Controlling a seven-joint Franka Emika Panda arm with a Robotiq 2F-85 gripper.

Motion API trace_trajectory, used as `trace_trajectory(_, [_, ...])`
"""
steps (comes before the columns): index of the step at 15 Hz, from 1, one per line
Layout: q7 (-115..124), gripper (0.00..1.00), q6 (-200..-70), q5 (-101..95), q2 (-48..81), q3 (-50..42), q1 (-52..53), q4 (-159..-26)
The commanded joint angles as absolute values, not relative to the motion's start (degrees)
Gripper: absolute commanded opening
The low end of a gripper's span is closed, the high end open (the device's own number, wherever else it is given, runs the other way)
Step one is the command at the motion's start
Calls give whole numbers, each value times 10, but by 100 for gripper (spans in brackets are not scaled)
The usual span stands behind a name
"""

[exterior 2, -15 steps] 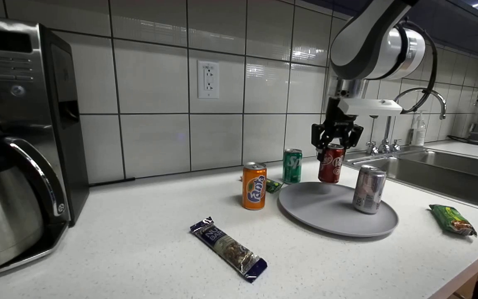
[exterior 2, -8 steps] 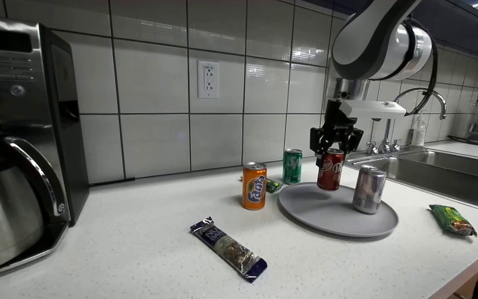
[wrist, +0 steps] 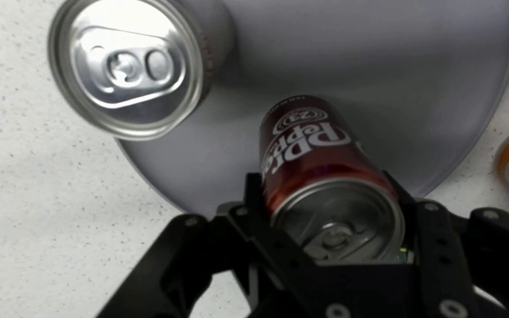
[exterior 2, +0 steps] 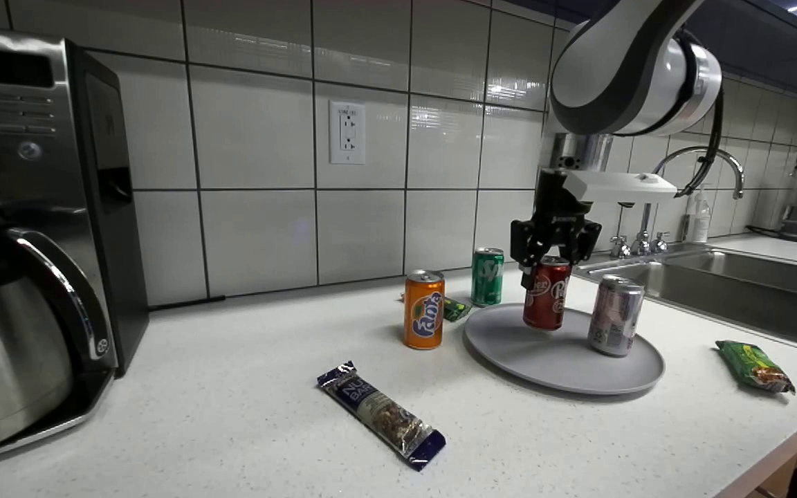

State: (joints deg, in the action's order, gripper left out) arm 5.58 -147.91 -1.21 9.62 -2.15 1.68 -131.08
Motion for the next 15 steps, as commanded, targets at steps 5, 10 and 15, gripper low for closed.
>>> trace_trajectory(5, [46,38,-1476,-10,44,0,21,-1360])
trace_trajectory(10, [32,38,-1473,0,17,13,22,-1393])
trace_trajectory(15, [24,38,-1470,18,-4,15,19,-1420])
